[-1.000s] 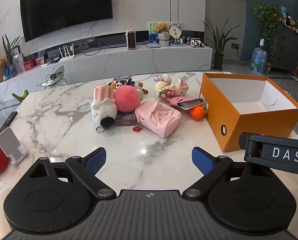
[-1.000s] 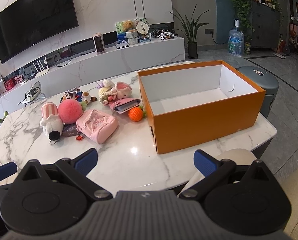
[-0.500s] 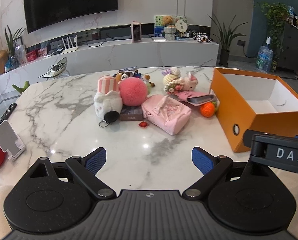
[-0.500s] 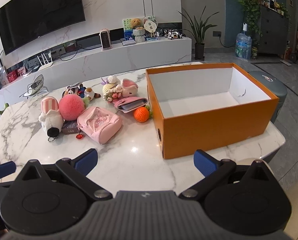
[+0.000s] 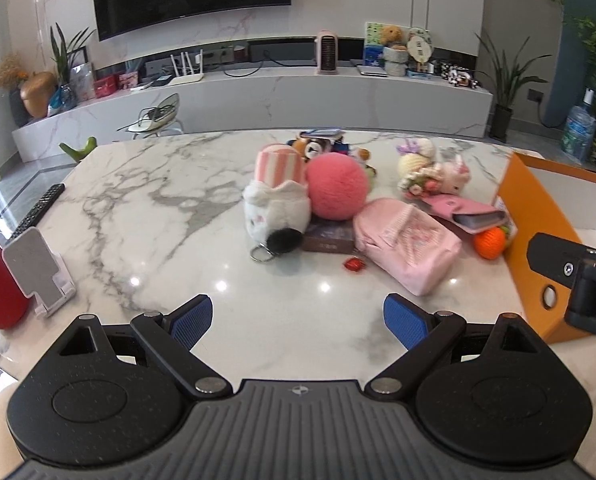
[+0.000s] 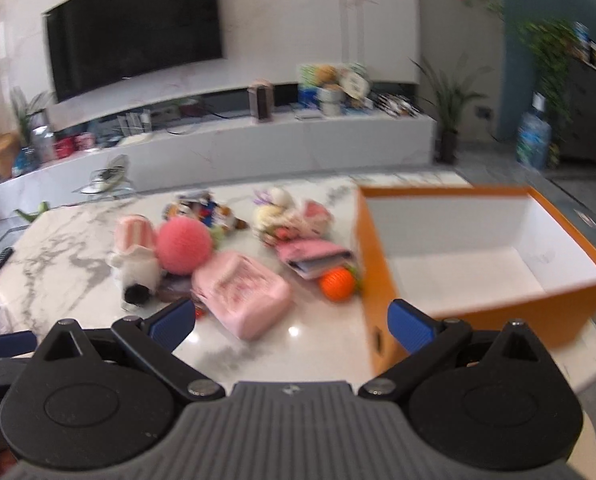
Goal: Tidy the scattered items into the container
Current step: 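Reach the left tool to the striped-hat bunny while the right tool reaches the pink backpack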
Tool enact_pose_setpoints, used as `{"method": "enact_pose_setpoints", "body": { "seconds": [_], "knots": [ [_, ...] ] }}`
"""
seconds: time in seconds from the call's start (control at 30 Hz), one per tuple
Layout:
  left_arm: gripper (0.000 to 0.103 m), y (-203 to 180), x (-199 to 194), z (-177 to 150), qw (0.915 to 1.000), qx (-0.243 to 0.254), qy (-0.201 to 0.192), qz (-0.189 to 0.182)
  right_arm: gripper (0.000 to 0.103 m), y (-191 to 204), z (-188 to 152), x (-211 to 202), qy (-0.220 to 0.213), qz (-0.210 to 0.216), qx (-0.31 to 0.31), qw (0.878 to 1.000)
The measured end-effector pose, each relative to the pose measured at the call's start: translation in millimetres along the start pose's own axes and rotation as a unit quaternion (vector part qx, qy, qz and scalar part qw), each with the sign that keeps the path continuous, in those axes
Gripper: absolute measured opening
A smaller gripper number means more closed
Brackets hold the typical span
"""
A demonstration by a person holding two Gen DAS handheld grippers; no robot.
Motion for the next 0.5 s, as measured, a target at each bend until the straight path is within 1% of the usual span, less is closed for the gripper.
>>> {"method": "enact_pose_setpoints", "body": {
  "seconds": [0.1, 0.23, 0.5],
  "knots": [
    [0.103, 3.1, 11.5, 5.0, 1.0000, 0.001, 0.001, 0.009, 0.103, 9.5, 5.1, 15.7, 0.000, 0.013, -0.026, 1.000],
    [0.103, 7.8, 29.2, 8.9, 0.9997, -0.005, 0.009, 0.020, 0.103, 13.3, 8.2, 37.8, 0.002, 0.029, -0.034, 0.999],
    [0.103, 5.4, 67.0, 11.8, 0.9991, 0.013, 0.024, 0.032, 0.103, 18.0, 4.4, 85.8, 0.047, 0.064, -0.039, 0.996]
  ]
}}
Point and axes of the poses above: each gripper's, at about its wrist camera, not at the fingertips, and x roughly the way its jaws point, y to its left, z to its top, the point moved 10 cm from there along x, roughly the way its jaws point, and after that the axes turned 12 degrees about z, right-handed, at the moved point
